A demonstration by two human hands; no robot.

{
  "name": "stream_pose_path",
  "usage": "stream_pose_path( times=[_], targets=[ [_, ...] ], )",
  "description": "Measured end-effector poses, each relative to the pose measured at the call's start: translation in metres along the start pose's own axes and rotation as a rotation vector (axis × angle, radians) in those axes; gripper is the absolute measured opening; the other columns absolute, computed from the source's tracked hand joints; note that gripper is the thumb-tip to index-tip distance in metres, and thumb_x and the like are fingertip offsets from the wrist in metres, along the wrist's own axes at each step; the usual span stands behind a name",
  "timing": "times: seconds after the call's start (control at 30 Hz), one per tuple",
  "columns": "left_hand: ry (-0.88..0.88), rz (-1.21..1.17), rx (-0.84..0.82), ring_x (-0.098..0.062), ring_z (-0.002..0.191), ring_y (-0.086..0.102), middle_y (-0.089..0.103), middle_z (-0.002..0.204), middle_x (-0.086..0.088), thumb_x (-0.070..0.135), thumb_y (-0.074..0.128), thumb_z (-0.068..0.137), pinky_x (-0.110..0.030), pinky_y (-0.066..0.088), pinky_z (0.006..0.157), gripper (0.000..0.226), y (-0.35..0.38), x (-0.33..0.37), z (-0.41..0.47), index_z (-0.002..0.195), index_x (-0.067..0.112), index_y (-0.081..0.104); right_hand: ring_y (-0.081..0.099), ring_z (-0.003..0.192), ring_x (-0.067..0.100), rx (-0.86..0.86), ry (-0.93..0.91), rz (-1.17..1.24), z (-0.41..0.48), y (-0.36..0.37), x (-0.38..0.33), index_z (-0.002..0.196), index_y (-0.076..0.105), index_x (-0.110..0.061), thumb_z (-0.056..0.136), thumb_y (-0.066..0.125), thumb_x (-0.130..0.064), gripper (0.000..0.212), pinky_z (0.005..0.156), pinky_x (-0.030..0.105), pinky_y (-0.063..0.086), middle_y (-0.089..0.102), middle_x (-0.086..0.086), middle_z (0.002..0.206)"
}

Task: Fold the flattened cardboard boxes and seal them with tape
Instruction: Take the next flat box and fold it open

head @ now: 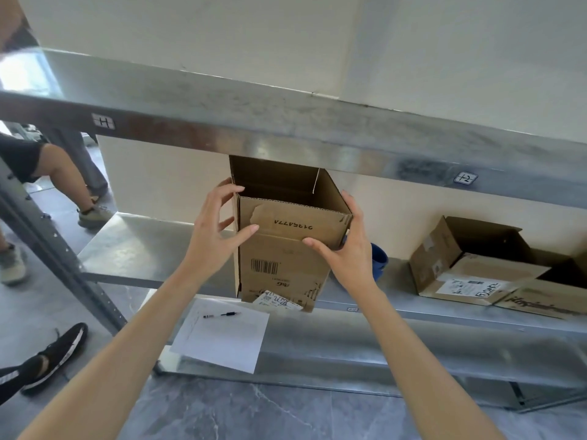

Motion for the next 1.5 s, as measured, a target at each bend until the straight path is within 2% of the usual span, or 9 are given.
stream_pose_path(
  times=[0.17,0.37,0.5,0.7,0.9,1.0,1.13,1.27,1.5],
  targets=[
    [0.006,-0.002,-0.042,-0.014,0.137,0.041,0.038,0.150,0.003,0.019,0.077,0.085,-0.047,0.049,0.105,0.062,0.003,0.010,-0.003,0.108,0.064,0.040,0.046,0.119,-0.003,-0.027,0.034,0.014,0.003,0.004,0.001,0.137,0.020,-0.060,0.066,0.075,-0.070,0.091,0.097,0.045,0.054,0.029,-0.048,0.129],
    [0.049,0.040,-0.125,-0.022,0.141,0.041,0.026,0.154,0.019,0.037,0.068,0.086,-0.042,0.046,0.108,0.040,0.006,0.015,-0.006,0.103,0.059,0.040,0.052,0.126,0.014,-0.108,0.071,0.113,0.009,0.008,0.004,0.137,0.022,-0.061,0.067,0.062,-0.083,0.083,0.096,0.043,0.056,0.045,-0.012,0.146],
    [0.087,0.125,-0.137,-0.021,0.129,0.051,0.038,0.147,0.011,0.033,0.063,0.091,-0.050,0.048,0.106,0.034,0.009,0.018,-0.009,0.102,0.053,0.037,0.060,0.109,0.010,-0.067,0.123,0.124,0.005,0.005,0.005,0.125,0.022,-0.072,0.073,0.046,-0.088,0.059,0.091,0.040,0.057,0.062,-0.010,0.121],
    [0.173,0.164,-0.132,-0.023,0.152,0.016,0.010,0.164,-0.002,0.010,0.067,0.092,-0.059,0.041,0.110,0.039,0.010,0.027,-0.014,0.115,0.029,0.041,0.039,0.123,-0.012,0.099,-0.047,0.060,0.003,-0.015,-0.016,0.134,0.052,-0.029,0.090,0.055,-0.060,0.054,0.086,0.016,0.050,0.042,-0.010,0.140],
    [0.156,0.142,-0.157,-0.016,0.153,0.013,0.008,0.165,0.000,0.004,0.064,0.093,-0.058,0.038,0.113,0.037,0.011,0.028,-0.021,0.108,0.029,0.042,0.049,0.104,-0.009,0.095,-0.041,0.060,-0.007,-0.015,-0.016,0.108,0.053,-0.036,0.086,0.055,-0.059,0.032,0.079,0.037,0.057,0.050,-0.006,0.133],
    [0.148,0.151,-0.167,0.004,0.148,0.009,0.007,0.167,-0.001,0.004,0.063,0.094,-0.050,0.040,0.113,0.035,0.012,0.028,-0.024,0.102,0.032,0.044,0.043,0.116,-0.018,0.058,-0.025,0.060,-0.009,-0.011,-0.014,0.094,0.055,-0.041,0.083,0.053,-0.065,0.027,0.088,0.015,0.047,0.054,0.004,0.136],
    [0.173,0.182,-0.179,-0.009,0.151,0.015,0.009,0.167,0.000,0.004,0.065,0.093,-0.052,0.042,0.112,0.035,0.012,0.032,-0.028,0.098,0.033,0.045,0.039,0.116,-0.028,0.022,-0.008,0.041,-0.011,-0.012,-0.011,0.090,0.066,-0.019,0.082,0.058,-0.061,0.043,0.082,-0.001,0.039,0.051,0.004,0.147],
    [0.232,0.218,-0.174,-0.028,0.152,0.021,0.018,0.165,-0.007,0.003,0.067,0.091,-0.058,0.039,0.112,0.033,0.008,0.036,-0.034,0.099,0.030,0.048,0.040,0.124,-0.019,0.021,-0.030,0.095,-0.016,-0.015,-0.013,0.090,0.070,-0.016,0.085,0.061,-0.057,0.043,0.082,0.003,0.043,0.042,-0.002,0.153],
    [0.279,0.229,-0.179,-0.024,0.153,0.019,0.022,0.164,-0.010,0.000,0.067,0.089,-0.054,0.033,0.117,0.033,0.002,0.034,-0.052,0.102,0.026,0.051,0.042,0.109,-0.027,0.014,0.009,0.114,-0.025,-0.009,-0.015,0.128,0.064,-0.022,0.083,0.062,-0.049,0.053,0.082,0.011,0.050,0.037,-0.011,0.147]
  ],
)
Point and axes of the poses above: each hand's wrist, its own z-axis towards the middle knuckle, its own y-axis out of the palm, x = y × z, the point moved 9 cm from there along z, towards the middle knuckle
